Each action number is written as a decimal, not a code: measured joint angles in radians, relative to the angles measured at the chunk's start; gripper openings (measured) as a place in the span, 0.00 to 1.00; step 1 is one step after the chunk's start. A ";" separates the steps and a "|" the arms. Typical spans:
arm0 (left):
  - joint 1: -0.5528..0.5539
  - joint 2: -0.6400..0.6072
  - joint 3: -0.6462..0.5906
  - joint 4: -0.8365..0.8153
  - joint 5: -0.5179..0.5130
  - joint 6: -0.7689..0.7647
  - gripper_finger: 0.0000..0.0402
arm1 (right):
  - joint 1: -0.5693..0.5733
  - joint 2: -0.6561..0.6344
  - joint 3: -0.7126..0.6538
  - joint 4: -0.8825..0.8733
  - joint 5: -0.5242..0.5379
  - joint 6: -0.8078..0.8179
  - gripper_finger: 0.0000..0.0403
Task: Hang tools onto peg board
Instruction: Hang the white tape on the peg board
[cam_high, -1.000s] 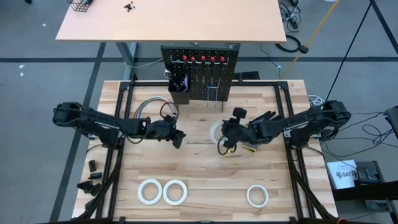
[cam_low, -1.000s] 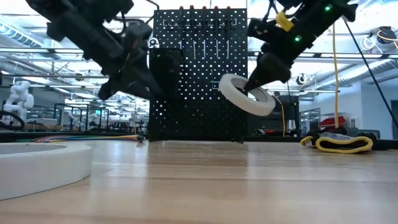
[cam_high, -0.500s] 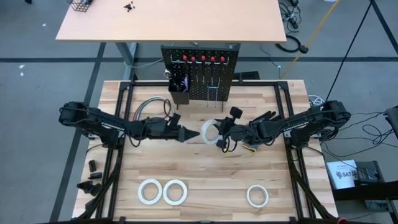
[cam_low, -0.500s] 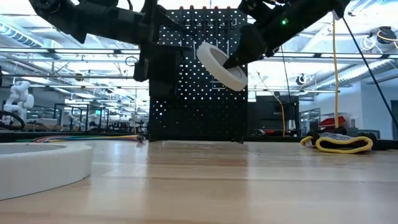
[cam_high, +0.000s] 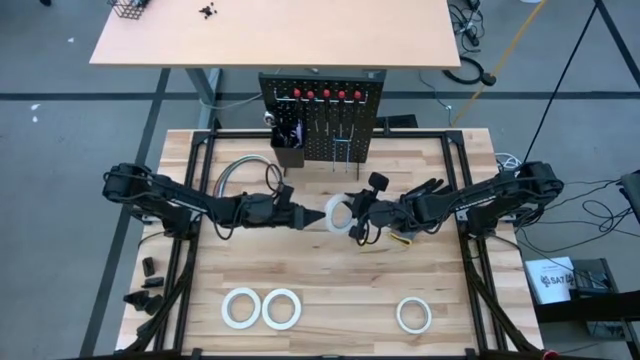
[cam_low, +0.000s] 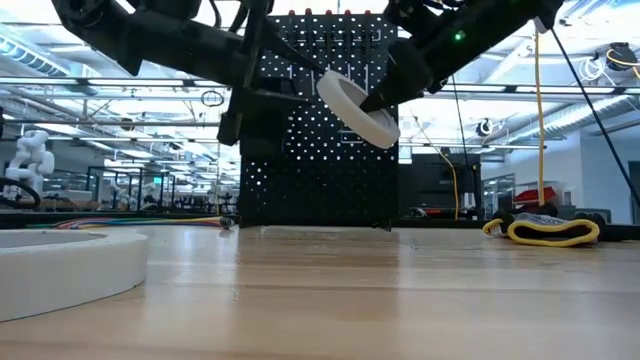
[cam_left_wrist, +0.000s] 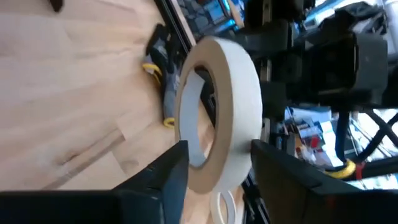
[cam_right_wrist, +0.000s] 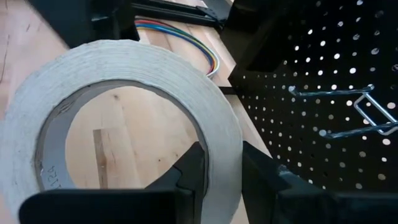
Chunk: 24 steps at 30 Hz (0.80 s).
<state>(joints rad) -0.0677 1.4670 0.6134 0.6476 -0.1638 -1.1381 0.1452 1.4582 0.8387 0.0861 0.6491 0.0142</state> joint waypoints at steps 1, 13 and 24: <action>0.000 0.000 0.000 0.001 -0.011 0.000 0.45 | 0.000 0.000 0.000 -0.006 0.000 0.000 0.17; 0.001 0.033 0.129 -0.171 -0.083 0.185 0.53 | -0.034 0.000 0.000 -0.065 -0.053 0.088 0.17; 0.045 0.156 0.241 -0.228 0.050 0.178 0.53 | -0.046 0.000 0.000 -0.119 -0.046 0.095 0.17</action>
<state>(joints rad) -0.0232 1.6226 0.8539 0.4195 -0.1135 -0.9604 0.0990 1.4582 0.8387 -0.0325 0.6028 0.1091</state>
